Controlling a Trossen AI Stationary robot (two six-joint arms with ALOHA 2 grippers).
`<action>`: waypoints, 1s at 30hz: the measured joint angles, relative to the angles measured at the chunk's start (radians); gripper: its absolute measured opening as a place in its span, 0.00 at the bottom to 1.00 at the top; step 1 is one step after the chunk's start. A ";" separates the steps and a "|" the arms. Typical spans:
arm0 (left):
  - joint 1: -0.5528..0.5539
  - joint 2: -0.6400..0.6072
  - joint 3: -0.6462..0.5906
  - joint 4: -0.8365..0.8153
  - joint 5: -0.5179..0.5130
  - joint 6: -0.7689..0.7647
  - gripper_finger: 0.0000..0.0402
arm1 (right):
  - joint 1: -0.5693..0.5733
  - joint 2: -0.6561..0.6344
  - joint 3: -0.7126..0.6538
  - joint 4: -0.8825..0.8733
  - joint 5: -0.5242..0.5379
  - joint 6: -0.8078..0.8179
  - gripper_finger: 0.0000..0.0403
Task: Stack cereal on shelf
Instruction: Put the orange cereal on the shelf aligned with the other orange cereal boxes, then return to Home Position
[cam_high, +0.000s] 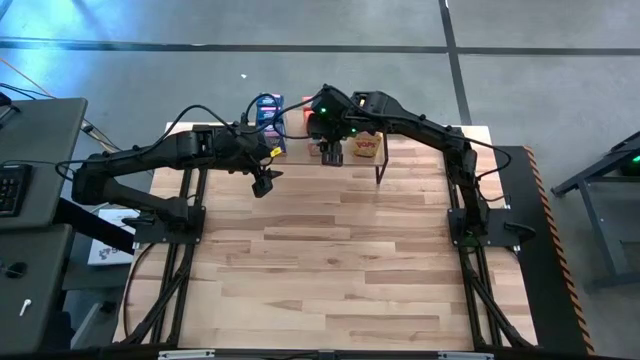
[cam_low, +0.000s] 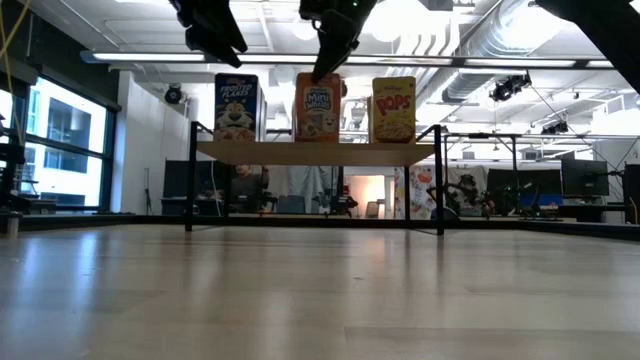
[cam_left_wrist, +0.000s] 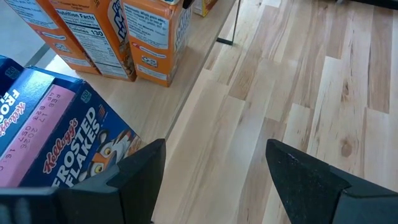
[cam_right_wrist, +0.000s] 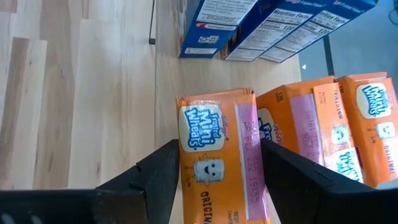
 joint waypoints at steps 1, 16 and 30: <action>0.000 0.000 0.000 0.000 0.000 0.000 0.67 | 0.000 0.000 0.000 0.003 0.003 -0.002 0.52; 0.000 0.000 0.000 0.000 0.000 0.000 0.67 | -0.001 -0.004 0.000 0.044 0.026 -0.046 0.52; 0.000 0.000 0.000 0.000 0.000 0.000 0.67 | 0.001 -0.067 0.002 0.045 0.029 -0.039 0.52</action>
